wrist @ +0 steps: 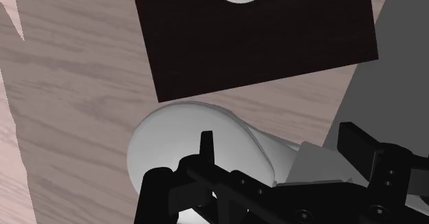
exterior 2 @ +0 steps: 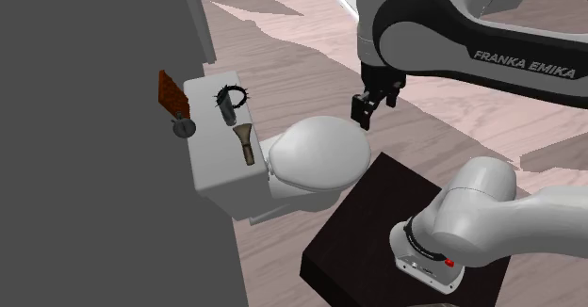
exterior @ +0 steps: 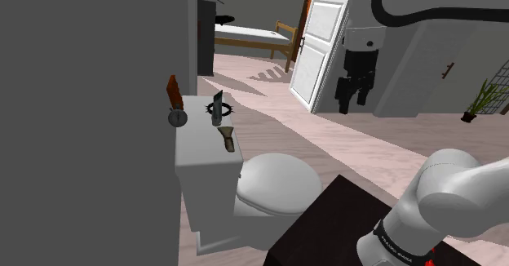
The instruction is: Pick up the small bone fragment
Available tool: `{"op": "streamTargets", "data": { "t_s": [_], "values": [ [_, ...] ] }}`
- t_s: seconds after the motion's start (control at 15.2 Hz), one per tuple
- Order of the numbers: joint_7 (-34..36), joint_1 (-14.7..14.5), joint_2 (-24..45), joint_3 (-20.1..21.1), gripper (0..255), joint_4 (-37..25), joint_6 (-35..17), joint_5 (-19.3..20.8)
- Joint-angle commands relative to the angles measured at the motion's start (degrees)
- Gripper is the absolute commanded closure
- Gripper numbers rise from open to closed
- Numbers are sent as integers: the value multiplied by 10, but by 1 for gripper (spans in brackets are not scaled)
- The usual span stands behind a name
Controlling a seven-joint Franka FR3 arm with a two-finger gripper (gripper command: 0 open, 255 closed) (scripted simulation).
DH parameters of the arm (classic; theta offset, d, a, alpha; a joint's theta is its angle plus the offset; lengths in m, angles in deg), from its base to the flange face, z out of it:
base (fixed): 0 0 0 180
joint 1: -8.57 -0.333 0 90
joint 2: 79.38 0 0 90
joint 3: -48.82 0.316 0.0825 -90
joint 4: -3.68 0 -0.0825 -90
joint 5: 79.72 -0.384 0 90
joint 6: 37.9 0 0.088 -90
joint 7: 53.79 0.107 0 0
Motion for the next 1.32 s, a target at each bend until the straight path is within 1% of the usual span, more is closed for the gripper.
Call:
{"op": "streamTargets", "data": {
  "t_s": [0.0, 0.33, 0.59, 0.92, 1.25],
  "values": [
    [0, 0, 0, 0, 0, 0, 0, 0],
    [68, -6, 55, 31, 0, 21, -97, -34],
    [119, -9, 113, 54, 0, 22, -175, -55],
    [180, -12, 199, 81, 0, 4, -268, -69],
    [242, -12, 295, 103, 0, -36, -348, -68]
  ]
}}
